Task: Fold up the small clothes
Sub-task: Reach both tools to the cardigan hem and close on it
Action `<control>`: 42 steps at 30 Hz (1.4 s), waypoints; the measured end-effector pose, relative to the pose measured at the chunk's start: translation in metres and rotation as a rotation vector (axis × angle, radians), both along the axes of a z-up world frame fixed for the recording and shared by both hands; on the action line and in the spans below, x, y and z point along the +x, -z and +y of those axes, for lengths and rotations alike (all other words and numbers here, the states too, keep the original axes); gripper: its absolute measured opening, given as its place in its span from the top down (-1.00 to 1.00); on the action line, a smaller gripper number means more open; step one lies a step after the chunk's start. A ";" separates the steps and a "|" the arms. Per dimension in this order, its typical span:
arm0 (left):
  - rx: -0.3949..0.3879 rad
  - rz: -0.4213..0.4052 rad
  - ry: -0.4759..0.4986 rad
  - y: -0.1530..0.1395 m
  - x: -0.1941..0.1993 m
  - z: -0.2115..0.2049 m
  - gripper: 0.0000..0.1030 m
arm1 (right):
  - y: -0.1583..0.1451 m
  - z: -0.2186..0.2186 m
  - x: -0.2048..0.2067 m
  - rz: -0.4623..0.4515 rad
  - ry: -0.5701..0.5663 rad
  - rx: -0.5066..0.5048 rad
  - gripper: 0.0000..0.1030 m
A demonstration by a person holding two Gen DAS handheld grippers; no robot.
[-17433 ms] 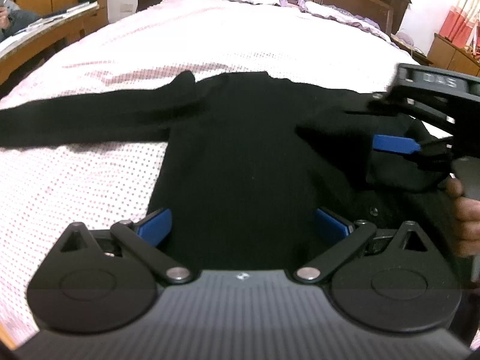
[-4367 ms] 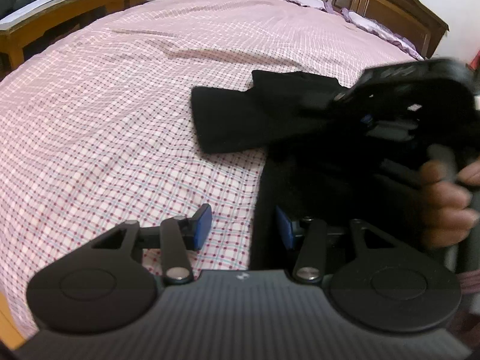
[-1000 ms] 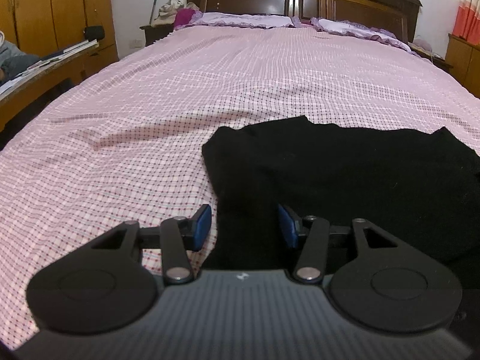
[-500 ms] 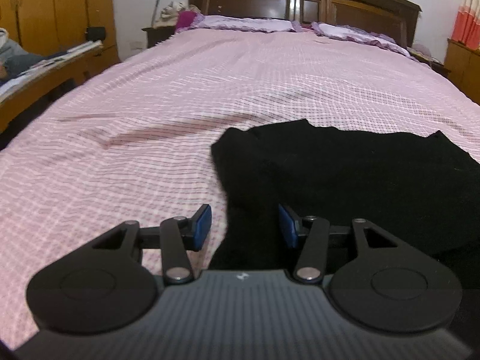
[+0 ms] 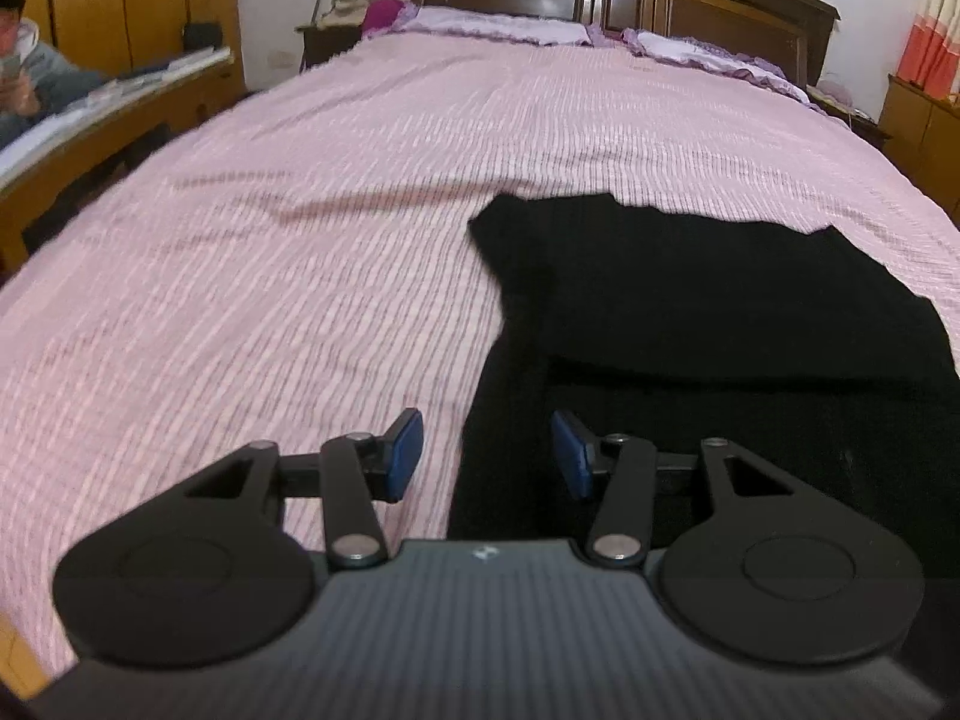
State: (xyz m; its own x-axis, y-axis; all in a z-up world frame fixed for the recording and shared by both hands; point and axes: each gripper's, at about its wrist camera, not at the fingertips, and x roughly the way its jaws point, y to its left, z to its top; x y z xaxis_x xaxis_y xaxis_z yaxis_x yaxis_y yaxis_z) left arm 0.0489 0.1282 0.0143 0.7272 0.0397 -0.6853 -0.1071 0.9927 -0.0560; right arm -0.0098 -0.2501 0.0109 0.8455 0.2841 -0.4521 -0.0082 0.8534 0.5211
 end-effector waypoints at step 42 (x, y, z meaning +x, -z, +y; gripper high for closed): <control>-0.177 0.203 0.178 0.028 -0.100 -0.006 0.04 | 0.040 -0.011 -0.118 0.187 -0.014 -0.183 -0.79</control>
